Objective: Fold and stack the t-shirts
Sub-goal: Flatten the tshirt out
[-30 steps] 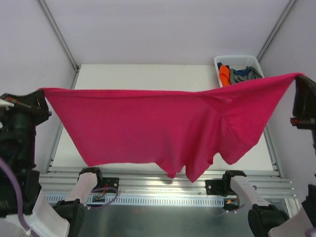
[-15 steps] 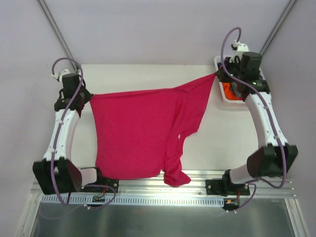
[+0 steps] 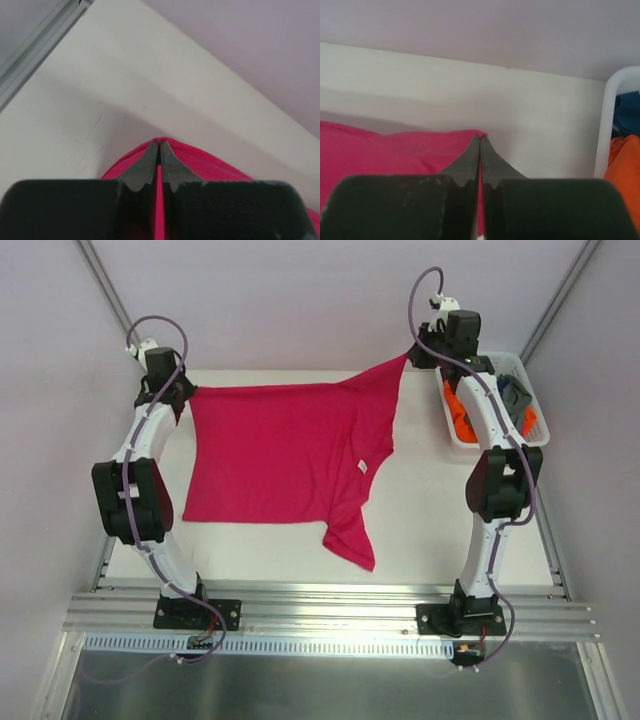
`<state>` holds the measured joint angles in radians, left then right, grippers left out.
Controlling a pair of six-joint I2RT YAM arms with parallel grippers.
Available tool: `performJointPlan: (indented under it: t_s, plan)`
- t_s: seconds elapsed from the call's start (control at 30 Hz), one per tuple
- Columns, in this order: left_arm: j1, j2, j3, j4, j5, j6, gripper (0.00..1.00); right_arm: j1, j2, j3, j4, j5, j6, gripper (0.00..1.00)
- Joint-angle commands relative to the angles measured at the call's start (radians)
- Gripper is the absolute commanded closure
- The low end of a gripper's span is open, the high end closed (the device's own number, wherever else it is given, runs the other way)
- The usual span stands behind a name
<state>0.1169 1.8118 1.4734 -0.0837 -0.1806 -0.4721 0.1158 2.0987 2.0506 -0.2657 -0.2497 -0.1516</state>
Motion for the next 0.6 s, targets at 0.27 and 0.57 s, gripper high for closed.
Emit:
performJointPlan:
  t_s: [0.27, 0.57]
  plan:
    - [0.000, -0.567, -0.110, 0.081, 0.078, 0.131, 1.00, 0.012, -0.758, -0.202, 0.014, 0.076, -0.143, 0.99]
    - [0.001, -0.968, 0.003, -0.112, 0.053, 0.231, 1.00, 0.022, -1.028, -0.060, -0.164, 0.081, -0.276, 0.99]
